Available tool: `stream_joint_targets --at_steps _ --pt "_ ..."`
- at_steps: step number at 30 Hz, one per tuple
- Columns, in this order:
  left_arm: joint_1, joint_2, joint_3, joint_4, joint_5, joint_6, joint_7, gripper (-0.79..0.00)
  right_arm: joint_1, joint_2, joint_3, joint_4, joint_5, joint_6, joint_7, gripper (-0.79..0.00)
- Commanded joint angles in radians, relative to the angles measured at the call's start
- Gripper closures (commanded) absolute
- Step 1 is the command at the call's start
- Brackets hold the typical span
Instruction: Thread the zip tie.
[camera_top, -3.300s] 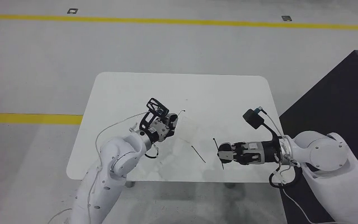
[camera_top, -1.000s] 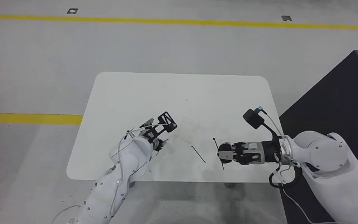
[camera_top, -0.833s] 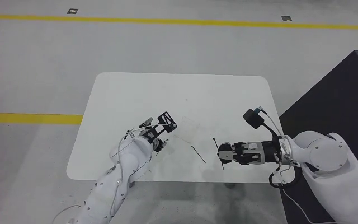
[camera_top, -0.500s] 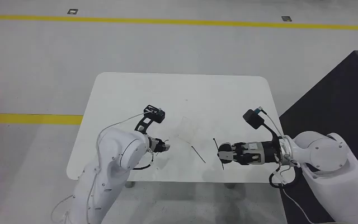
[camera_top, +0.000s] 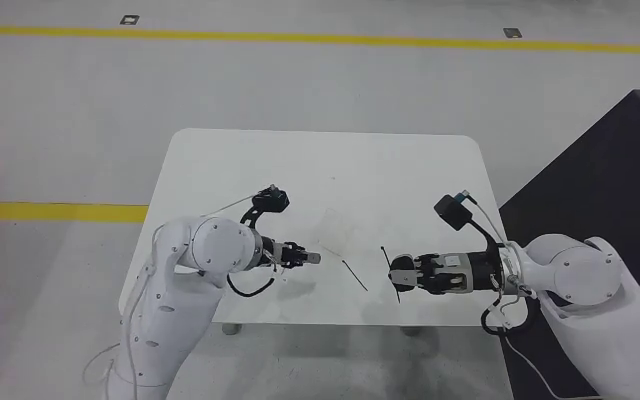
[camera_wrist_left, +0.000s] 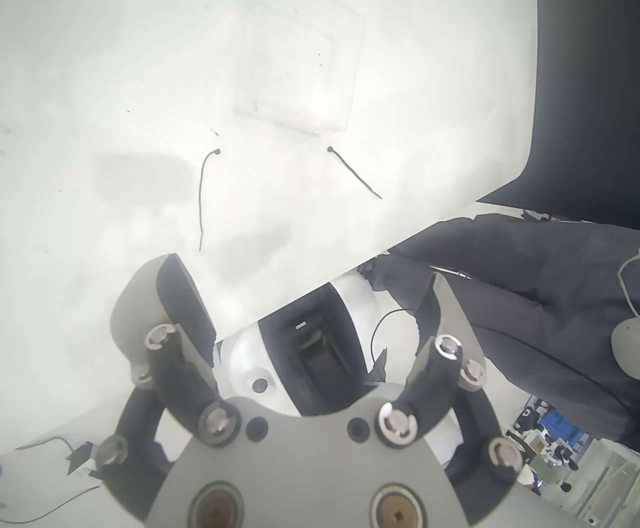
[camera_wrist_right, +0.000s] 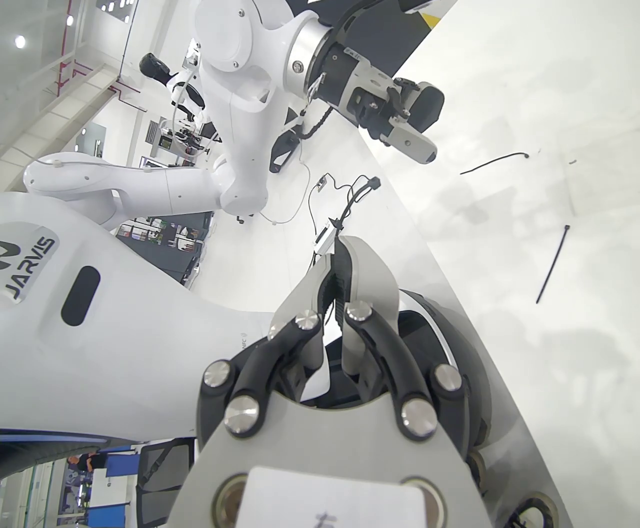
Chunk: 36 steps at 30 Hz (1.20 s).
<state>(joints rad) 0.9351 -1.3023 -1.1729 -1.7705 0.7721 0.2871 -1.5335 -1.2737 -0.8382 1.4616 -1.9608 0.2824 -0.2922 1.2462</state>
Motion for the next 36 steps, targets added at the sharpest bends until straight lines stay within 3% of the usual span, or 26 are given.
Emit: stream_joint_targets --at_steps 1,4,7,8,26,30,34,36 --pt "0.009 0.003 0.000 0.013 0.055 0.033 0.033 -0.785 0.000 0.000 0.000 0.000 0.000 0.000 0.000 0.000" --pt "0.060 -0.002 0.014 0.025 0.226 0.206 0.206 -0.785 0.000 0.000 0.000 0.000 0.000 0.000 0.000 0.000" --pt "0.117 -0.023 -0.037 0.115 0.029 0.355 0.355 -0.785 0.000 0.000 0.000 0.000 0.000 0.000 0.000 0.000" --pt "0.125 -0.025 -0.030 0.128 0.032 0.420 0.420 -0.785 0.000 0.000 0.000 0.000 0.000 0.000 0.000 0.000" --pt "0.144 -0.026 -0.033 0.110 0.013 0.423 0.445 -0.785 0.000 0.000 0.000 0.000 0.000 0.000 0.000 0.000" --pt "0.216 -0.033 -0.039 -0.014 -0.027 0.555 0.555 -0.785 0.000 0.000 0.000 0.000 0.000 0.000 0.000 0.000" --pt "0.294 -0.040 -0.079 -0.119 -0.233 0.706 0.706 -0.785 0.000 0.000 0.000 0.000 0.000 0.000 0.000 0.000" --pt "0.312 -0.033 -0.079 -0.166 -0.296 0.725 0.726 -0.785 0.000 0.000 0.000 0.000 0.000 0.000 0.000 0.000"
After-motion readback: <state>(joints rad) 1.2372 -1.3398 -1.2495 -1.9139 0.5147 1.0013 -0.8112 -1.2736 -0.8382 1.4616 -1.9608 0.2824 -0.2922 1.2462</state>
